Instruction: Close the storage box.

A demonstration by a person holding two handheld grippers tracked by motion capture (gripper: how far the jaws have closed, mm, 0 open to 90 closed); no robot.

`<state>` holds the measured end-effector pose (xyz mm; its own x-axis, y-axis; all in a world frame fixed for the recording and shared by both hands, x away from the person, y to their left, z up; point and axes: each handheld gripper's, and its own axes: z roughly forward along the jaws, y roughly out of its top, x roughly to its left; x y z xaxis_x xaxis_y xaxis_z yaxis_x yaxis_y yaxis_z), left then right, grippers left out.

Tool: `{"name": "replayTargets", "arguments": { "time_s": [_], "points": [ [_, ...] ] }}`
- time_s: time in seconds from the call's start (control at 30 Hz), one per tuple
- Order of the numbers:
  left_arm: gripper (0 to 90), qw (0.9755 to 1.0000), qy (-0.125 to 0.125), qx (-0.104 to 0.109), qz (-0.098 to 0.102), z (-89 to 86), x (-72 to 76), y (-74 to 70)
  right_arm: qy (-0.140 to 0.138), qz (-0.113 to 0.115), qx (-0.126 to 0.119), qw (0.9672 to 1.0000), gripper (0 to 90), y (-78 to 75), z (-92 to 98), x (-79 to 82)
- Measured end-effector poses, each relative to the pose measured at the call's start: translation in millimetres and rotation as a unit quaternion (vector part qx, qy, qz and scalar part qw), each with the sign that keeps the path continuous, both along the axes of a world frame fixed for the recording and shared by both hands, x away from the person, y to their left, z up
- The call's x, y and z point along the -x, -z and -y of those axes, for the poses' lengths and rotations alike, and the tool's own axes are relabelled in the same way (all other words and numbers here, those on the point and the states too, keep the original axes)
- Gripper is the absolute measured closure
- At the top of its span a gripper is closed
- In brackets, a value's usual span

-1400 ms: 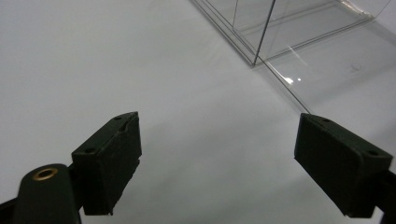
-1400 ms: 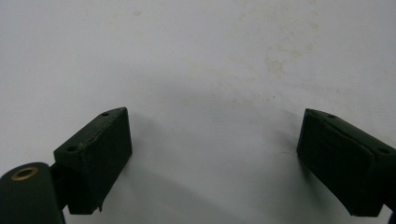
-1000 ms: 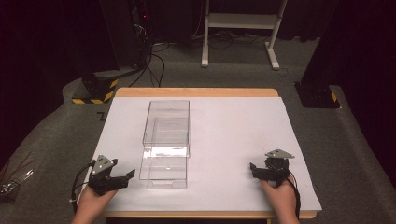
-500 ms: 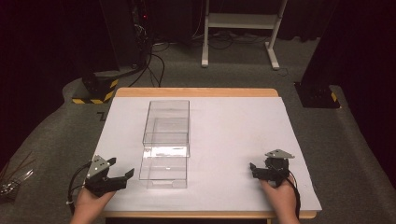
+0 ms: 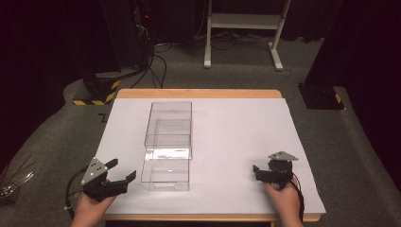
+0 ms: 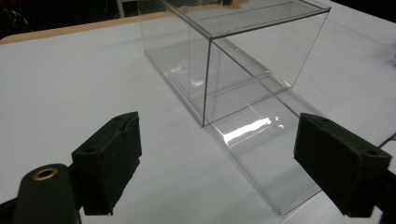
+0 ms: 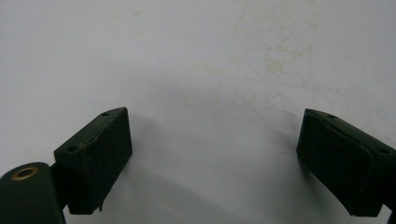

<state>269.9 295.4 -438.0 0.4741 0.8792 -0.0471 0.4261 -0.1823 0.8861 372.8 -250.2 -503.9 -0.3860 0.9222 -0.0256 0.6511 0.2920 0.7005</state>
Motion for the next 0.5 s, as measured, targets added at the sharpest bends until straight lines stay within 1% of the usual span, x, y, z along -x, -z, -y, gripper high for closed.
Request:
{"name": "replayTargets", "arguments": {
  "time_s": [0.2,0.3,0.4,0.47,0.5],
  "points": [
    [15.4,0.9999,0.011,0.001,0.007,6.1,5.3,-4.7,0.001,0.0,0.0,1.0,10.2,0.0,0.0,0.1],
    [15.4,0.9998,0.015,0.007,0.008,9.0,6.7,-6.1,0.001,0.0,0.0,1.0,10.2,0.0,0.1,0.1],
    [15.2,0.9997,0.019,0.006,0.011,11.0,8.1,-7.0,-0.001,0.0,-0.001,1.0,10.1,0.0,0.3,-0.2],
    [15.2,0.9996,0.022,0.014,0.01,12.2,9.7,-7.0,-0.001,-0.001,-0.001,1.0,10.2,0.0,0.4,-0.3],
    [15.1,0.9996,0.024,0.012,0.01,12.8,10.2,-7.2,-0.001,0.0,-0.001,1.0,10.2,0.0,0.4,-0.3]
  ]
}}
